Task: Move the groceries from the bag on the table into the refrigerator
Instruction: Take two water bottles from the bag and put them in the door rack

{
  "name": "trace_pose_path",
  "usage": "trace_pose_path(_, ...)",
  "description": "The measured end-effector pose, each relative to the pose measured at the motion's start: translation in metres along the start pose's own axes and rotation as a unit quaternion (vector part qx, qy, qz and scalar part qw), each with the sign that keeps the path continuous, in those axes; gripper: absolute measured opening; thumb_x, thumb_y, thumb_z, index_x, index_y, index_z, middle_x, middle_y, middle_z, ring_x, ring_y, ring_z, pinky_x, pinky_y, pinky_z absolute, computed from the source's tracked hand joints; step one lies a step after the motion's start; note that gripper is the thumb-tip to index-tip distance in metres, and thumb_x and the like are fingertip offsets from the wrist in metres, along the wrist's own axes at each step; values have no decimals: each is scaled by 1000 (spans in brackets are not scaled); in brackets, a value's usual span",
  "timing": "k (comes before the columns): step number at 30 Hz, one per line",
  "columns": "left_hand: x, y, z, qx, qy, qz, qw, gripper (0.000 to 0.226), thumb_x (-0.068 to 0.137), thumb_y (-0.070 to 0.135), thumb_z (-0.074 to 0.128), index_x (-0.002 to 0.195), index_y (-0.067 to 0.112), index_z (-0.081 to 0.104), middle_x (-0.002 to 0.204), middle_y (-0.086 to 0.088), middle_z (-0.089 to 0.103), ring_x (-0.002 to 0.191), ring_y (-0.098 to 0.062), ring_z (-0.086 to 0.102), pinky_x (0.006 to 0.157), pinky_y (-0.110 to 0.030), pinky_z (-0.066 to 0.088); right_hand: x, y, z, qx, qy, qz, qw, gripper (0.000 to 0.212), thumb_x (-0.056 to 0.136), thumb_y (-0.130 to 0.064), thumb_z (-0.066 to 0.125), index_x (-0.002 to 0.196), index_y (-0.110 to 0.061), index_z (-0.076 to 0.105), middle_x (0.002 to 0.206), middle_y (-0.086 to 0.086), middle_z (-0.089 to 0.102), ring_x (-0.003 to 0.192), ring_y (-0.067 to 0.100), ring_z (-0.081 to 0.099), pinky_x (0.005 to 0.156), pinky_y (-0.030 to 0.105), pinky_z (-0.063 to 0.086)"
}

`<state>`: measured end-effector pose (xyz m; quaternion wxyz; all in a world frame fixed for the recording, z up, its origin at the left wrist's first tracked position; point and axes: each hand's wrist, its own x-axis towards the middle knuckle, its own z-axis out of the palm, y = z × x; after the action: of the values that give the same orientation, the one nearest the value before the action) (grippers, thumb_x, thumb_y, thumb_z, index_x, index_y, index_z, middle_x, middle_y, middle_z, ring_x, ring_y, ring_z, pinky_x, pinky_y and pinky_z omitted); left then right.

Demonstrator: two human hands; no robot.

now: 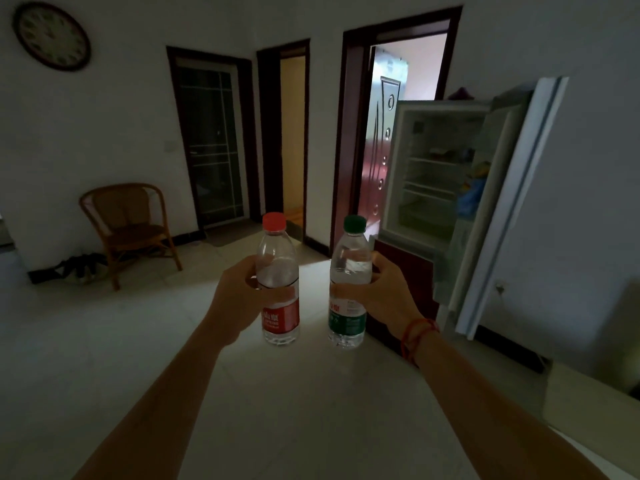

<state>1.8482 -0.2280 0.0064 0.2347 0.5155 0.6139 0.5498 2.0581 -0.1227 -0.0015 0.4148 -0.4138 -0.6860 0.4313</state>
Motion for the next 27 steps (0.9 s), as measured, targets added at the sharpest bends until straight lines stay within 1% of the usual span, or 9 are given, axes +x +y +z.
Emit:
trace_pose_path(2, 43, -11, -1, 7, 2, 2, 1000, 51, 72, 14, 82, 115, 26, 58, 102, 14, 65, 90, 0, 62, 67, -13, 46, 44, 6, 8, -1, -2, -1, 1000, 68, 55, -33, 90, 115, -22, 61, 102, -4, 72, 92, 11, 70, 81, 31, 58)
trace_pose_path(4, 84, -23, -4, 1, 12, 2, 1000, 49, 73, 14, 82, 113, 28, 59, 101, 13, 66, 91, -3, 63, 69, -15, 47, 86, 9, 16, 1, -9, -2, 1000, 60, 62, -24, 90, 115, -20, 61, 102, -5, 71, 89, 5, 68, 72, 20, 54)
trace_pose_path(5, 103, -30, -6, 1, 12, 0, 1000, 48, 73, 13, 82, 112, 29, 58, 100, 14, 65, 91, -3, 63, 69, -15, 46, 106, 11, 21, 3, -11, 2, 1000, 59, 63, -21, 90, 115, -19, 62, 101, -5, 71, 88, 4, 67, 69, 17, 52)
trace_pose_path(10, 194, -62, -4, 9, 11, -6, 1000, 52, 72, 12, 82, 113, 27, 55, 97, 19, 61, 86, 3, 59, 65, -11, 42, 198, 32, 43, -11, -14, 5, 1000, 60, 62, -23, 90, 115, -22, 61, 103, -5, 71, 92, 9, 69, 70, 18, 52)
trace_pose_path(14, 272, -96, -2, 4, 1, -1, 1000, 51, 72, 13, 82, 113, 26, 56, 96, 18, 61, 86, 1, 59, 66, -13, 43, 266, 54, 64, -24, -7, 6, 1000, 59, 64, -21, 90, 114, -23, 61, 101, -6, 71, 91, 6, 68, 67, 16, 50)
trace_pose_path(19, 376, -136, -3, -9, -40, 25, 999, 46, 73, 12, 80, 110, 26, 56, 95, 17, 62, 88, 3, 59, 69, -14, 44, 358, 75, 89, -59, 26, 6, 998, 59, 66, -26, 88, 117, -23, 59, 104, -7, 69, 95, 9, 67, 77, 23, 54)
trace_pose_path(22, 446, -154, -1, -3, -70, 41, 997, 45, 74, 15, 80, 113, 22, 59, 96, 15, 64, 88, 3, 60, 69, -12, 44, 415, 84, 99, -88, 46, 11, 995, 56, 68, -28, 87, 117, -21, 59, 103, -6, 69, 98, 14, 67, 90, 38, 56)
trace_pose_path(25, 510, -168, 11, 5, -94, 55, 994, 46, 75, 16, 80, 116, 16, 60, 98, 7, 66, 87, 3, 61, 69, -9, 44, 467, 95, 102, -96, 68, 17, 993, 57, 68, -27, 87, 117, -19, 59, 103, -4, 69, 98, 18, 68, 92, 44, 56)
trace_pose_path(27, 547, -176, 23, 8, -110, 63, 992, 47, 74, 17, 81, 117, 16, 60, 98, 8, 66, 86, 3, 61, 67, -7, 45, 496, 104, 99, -93, 89, 22, 991, 59, 67, -27, 88, 118, -19, 60, 104, -2, 70, 98, 18, 68, 91, 46, 57)
